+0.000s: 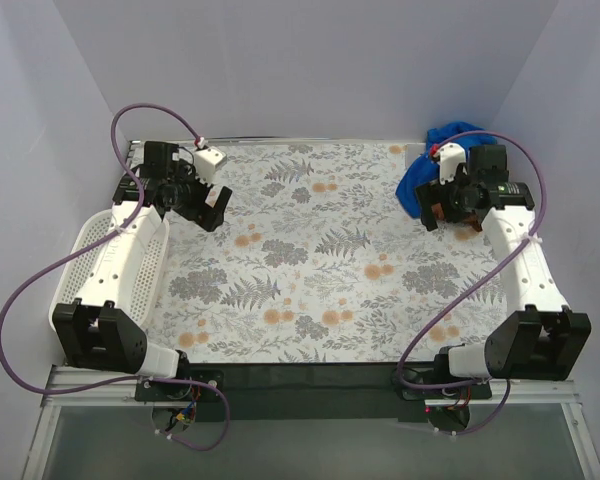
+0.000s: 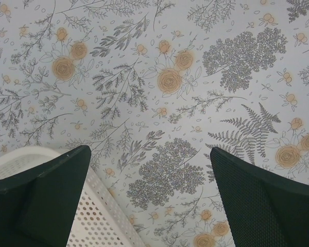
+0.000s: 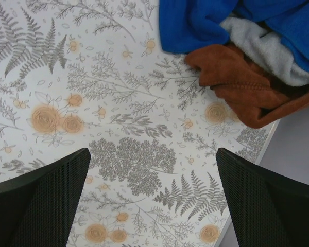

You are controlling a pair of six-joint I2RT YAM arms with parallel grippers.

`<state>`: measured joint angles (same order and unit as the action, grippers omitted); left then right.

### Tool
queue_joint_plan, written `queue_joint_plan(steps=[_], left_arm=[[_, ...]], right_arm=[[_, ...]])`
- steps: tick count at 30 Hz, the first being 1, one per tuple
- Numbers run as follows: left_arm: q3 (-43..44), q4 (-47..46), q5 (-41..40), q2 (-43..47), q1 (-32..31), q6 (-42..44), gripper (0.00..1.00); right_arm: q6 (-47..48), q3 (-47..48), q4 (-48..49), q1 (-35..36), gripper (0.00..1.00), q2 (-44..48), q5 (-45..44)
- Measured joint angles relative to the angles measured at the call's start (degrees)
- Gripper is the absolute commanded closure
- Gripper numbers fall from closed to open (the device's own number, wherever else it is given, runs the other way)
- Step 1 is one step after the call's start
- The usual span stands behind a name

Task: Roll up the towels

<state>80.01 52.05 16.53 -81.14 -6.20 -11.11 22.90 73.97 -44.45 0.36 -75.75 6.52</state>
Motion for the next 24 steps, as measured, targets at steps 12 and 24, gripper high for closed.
queue_joint_plan(steps=[12,24], left_arm=[[1.7,-1.3,0.2,-1.4,0.0,-1.9,0.02],[1.4,-1.0,-2.8,-1.4,0.0,-1.1,0.02]], right_arm=[[-1.8,20.8,6.2,-2.6,0.05,-24.6,-3.4],[-4.7,42.2,11.9,-6.4,0.25,-49.1,-8.6]])
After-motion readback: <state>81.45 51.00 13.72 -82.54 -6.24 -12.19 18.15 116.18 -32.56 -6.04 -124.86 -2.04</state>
